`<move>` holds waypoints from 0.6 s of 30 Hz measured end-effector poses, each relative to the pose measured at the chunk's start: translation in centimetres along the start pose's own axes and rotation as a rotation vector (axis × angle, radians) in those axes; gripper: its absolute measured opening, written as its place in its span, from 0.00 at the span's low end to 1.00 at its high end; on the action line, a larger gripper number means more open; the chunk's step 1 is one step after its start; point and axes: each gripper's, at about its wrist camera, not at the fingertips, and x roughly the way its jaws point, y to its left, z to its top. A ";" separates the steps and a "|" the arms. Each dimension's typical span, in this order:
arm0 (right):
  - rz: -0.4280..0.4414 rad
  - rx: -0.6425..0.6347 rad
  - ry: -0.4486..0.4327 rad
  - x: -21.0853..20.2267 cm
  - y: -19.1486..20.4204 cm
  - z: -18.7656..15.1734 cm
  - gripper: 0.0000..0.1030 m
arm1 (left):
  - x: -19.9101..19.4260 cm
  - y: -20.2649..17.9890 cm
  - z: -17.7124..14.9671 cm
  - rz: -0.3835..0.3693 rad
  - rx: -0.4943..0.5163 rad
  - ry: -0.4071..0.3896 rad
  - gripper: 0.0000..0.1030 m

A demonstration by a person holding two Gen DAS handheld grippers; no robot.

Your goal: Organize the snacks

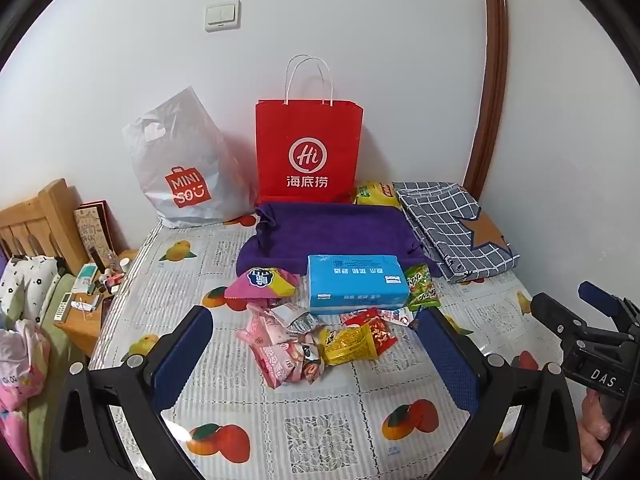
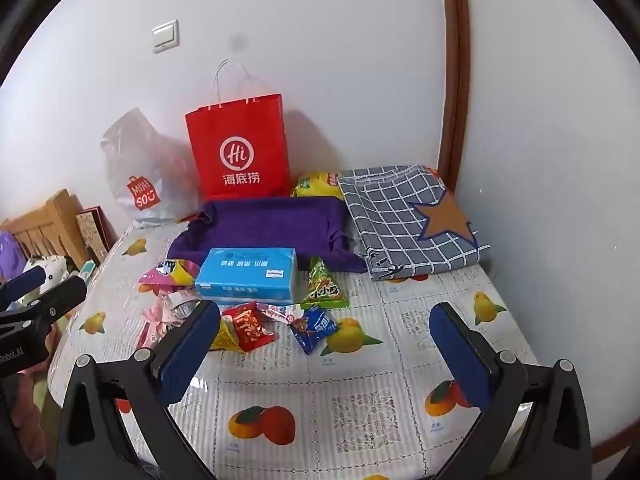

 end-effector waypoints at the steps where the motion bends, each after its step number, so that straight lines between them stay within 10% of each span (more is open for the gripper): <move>1: 0.001 0.007 -0.004 -0.2 -0.1 -0.1 1.00 | 0.0 0.4 0.0 -0.016 -0.014 0.006 1.00; 18: -0.017 0.014 0.014 -0.8 0.1 -0.1 1.00 | -0.1 0.5 -0.3 0.020 -0.023 -0.011 1.00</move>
